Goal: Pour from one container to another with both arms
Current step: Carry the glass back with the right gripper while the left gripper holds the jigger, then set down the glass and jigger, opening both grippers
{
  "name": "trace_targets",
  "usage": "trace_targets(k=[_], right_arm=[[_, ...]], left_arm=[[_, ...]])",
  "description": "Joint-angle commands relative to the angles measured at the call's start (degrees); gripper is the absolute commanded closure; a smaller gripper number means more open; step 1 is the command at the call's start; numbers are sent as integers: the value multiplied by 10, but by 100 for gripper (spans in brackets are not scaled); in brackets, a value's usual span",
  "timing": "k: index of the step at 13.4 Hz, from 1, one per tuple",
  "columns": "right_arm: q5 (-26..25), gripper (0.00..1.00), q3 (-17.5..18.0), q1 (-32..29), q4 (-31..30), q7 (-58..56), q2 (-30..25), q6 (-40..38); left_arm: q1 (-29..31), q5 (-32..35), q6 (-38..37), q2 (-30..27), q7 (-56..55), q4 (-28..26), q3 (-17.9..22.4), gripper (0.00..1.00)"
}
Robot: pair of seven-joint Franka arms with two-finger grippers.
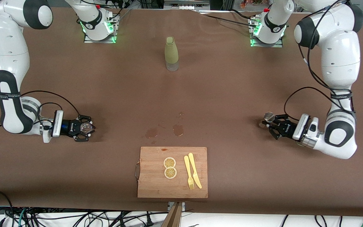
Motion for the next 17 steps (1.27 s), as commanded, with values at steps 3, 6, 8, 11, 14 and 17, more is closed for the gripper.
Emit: trace_targets(k=[3, 6, 8, 11, 14, 17], right_arm=[[16, 83, -9, -6, -12, -28, 6, -15], [16, 82, -8, -12, -12, -31, 19, -15], [16, 82, -8, -12, -12, -35, 22, -14], [16, 79, -8, -12, -11, -38, 29, -13], [23, 66, -9, -12, -12, -37, 29, -13], [23, 0, -16, -12, -11, -36, 29, -13]], left_arm=[[51, 61, -38, 3, 97, -3, -2, 100], [99, 94, -59, 5, 121, -2, -11, 100], [121, 124, -70, 5, 135, -2, -12, 100], [136, 133, -73, 24, 164, 5, -16, 100], [143, 131, -72, 38, 181, 20, -25, 100], [150, 131, -72, 42, 181, 20, -32, 100]])
